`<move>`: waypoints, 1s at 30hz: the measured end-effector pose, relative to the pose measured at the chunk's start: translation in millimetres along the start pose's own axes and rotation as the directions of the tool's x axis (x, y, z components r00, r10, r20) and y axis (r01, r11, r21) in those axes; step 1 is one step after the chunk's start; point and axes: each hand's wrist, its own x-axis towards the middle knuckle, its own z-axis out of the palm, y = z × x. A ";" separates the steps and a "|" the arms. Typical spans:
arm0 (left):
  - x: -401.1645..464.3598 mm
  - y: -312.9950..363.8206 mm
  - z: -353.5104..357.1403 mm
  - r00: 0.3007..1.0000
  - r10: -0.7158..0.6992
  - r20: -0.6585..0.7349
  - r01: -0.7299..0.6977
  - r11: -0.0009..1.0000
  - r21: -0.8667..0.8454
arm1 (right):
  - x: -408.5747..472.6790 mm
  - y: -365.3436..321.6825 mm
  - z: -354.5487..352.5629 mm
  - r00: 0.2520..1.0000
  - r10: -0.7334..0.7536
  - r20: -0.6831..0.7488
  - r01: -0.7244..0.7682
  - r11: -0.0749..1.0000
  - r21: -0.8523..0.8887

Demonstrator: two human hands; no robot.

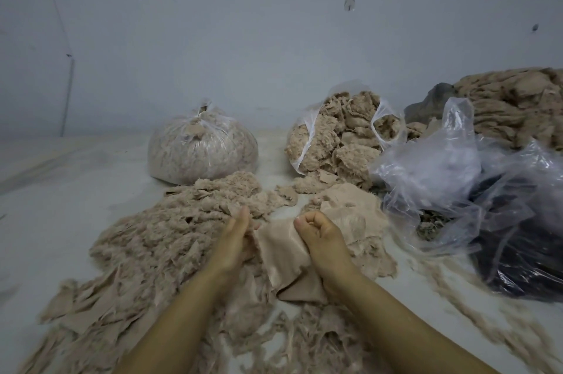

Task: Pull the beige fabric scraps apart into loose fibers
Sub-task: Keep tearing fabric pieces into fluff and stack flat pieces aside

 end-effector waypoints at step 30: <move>-3.3 -4.1 14.9 0.988 0.091 -0.123 -0.073 0.987 0.140 | 11.5 -0.1 -3.4 0.989 0.018 -0.149 0.008 0.986 0.169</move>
